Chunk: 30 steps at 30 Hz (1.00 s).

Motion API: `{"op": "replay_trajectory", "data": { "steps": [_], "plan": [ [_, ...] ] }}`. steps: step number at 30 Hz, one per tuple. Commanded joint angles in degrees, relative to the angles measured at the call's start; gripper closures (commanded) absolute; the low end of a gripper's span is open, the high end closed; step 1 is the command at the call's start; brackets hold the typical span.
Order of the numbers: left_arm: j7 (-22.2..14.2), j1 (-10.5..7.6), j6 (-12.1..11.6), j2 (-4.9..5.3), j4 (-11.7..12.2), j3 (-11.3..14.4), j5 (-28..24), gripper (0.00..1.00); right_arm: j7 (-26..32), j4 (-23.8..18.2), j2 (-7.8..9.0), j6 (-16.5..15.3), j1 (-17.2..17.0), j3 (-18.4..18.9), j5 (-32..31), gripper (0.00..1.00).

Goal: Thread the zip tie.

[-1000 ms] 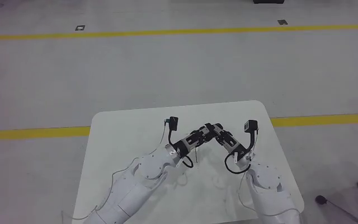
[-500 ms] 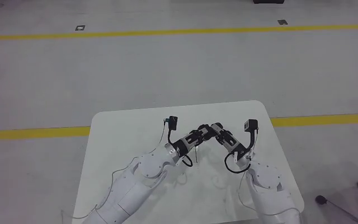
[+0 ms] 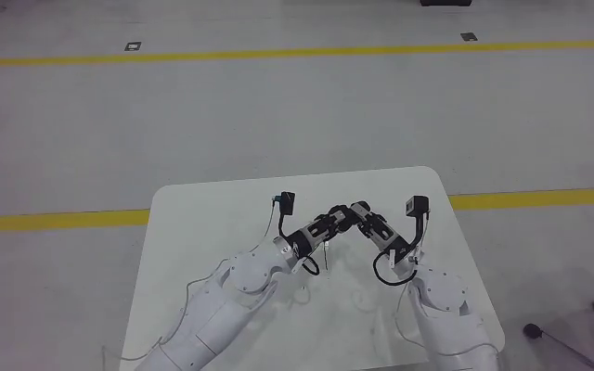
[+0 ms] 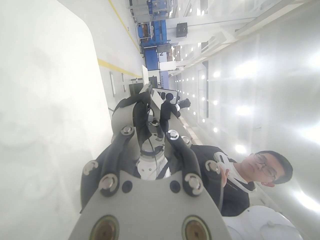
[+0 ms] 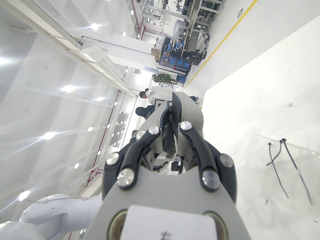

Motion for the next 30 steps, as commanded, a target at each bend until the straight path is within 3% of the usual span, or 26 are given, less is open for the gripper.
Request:
{"op": "replay_trajectory", "data": {
  "steps": [1, 11, 15, 25, 26, 27, 30],
  "plan": [
    [0.0, -0.08, -0.1, -0.02, 0.2, 0.0, 0.0, 0.84, 0.1, -0.1, -0.02, 0.0, 0.0, 0.0, -0.1, 1.0],
    [-0.1, -0.33, -0.2, -0.13, 0.8, -0.1, -0.3, 0.89, 0.4, -0.1, -0.02, 0.0, 0.1, -0.2, -1.2, 1.0],
    [-0.2, -0.41, -0.3, -0.16, 0.9, -0.1, -0.3, 1.0, 0.1, 0.0, -0.02, 0.0, 0.3, -0.3, -1.3, 1.0],
    [-0.2, -0.54, -0.9, -0.25, 1.2, -0.2, -0.4, 1.0, -0.3, 0.4, 0.02, 0.0, 0.3, -0.4, -1.3, 1.0],
    [-0.3, -0.54, -0.9, -0.25, 1.3, -0.2, -0.4, 1.0, -0.3, 0.4, 0.03, 0.0, 0.3, -0.3, -1.3, 0.57],
    [-0.3, -0.55, -1.0, -0.24, 1.3, -0.3, -0.3, 1.0, -0.4, 0.5, 0.03, 0.0, 0.3, -0.3, -1.4, 0.0],
    [-0.3, -0.49, -1.0, -0.22, 1.3, -0.4, -0.2, 1.0, -1.0, 0.5, 0.04, 0.0, 0.2, -0.2, -1.3, 0.0]
  ]
}}
